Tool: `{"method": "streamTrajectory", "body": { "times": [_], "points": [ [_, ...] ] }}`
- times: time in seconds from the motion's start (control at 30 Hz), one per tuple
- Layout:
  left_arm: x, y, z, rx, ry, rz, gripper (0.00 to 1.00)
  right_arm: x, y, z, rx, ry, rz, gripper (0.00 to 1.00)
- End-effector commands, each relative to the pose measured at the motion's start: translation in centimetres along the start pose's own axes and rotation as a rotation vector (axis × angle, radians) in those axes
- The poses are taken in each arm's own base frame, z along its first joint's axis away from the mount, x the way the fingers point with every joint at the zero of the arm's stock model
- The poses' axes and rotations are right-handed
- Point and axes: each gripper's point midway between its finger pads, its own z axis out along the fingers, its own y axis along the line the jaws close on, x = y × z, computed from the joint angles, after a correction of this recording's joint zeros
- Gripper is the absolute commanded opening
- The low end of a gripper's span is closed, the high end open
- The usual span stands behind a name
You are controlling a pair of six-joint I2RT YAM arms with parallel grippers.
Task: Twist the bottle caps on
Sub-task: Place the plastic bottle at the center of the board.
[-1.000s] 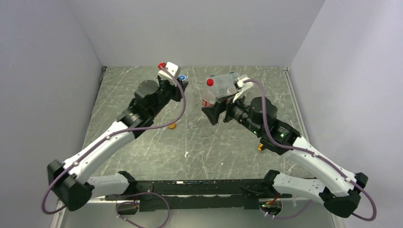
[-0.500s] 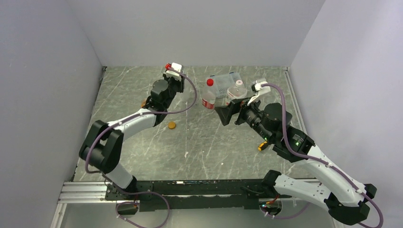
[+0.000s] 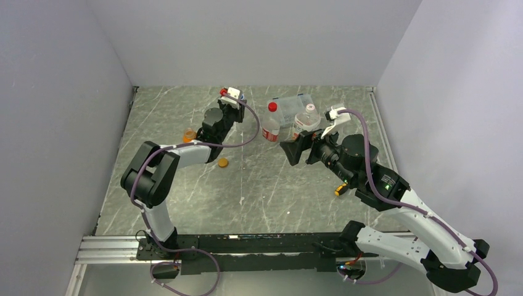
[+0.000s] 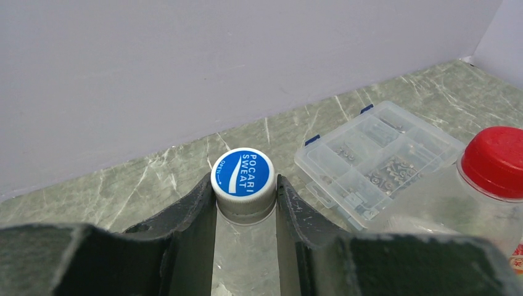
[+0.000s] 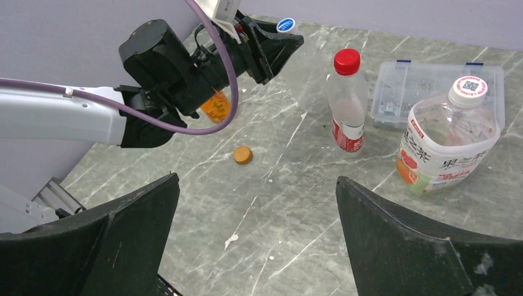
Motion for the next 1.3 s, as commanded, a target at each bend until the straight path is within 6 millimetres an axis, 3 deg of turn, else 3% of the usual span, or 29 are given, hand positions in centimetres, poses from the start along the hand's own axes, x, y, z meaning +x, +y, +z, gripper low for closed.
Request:
{"method": "streamTrajectory", "body": {
  "times": [0.0, 0.2, 0.5, 0.63, 0.83, 1.27],
  "points": [
    [-1.4, -0.2, 0.1, 0.018, -0.065, 0.001, 0.00, -1.9, 0.1, -0.6, 0.000, -0.056, 0.017, 1.00],
    [0.2, -0.2, 0.0, 0.025, -0.003, 0.038, 0.04, -1.5, 0.2, -0.3, -0.004, -0.046, 0.015, 1.00],
    [1.1, -0.2, 0.4, 0.024, 0.040, 0.038, 0.10, -1.5, 0.2, -0.2, -0.001, -0.045, 0.014, 1.00],
    [1.2, -0.1, 0.5, 0.015, 0.053, 0.035, 0.22, -1.4, 0.1, -0.2, 0.000, -0.045, 0.014, 1.00],
    [1.3, 0.1, 0.5, 0.005, 0.070, 0.035, 0.48, -1.3, 0.1, -0.2, -0.002, -0.045, 0.012, 1.00],
    [0.3, 0.3, 0.6, -0.004, 0.060, 0.030, 0.68, -1.1, 0.4, 0.1, -0.010, -0.035, 0.008, 1.00]
  ]
}}
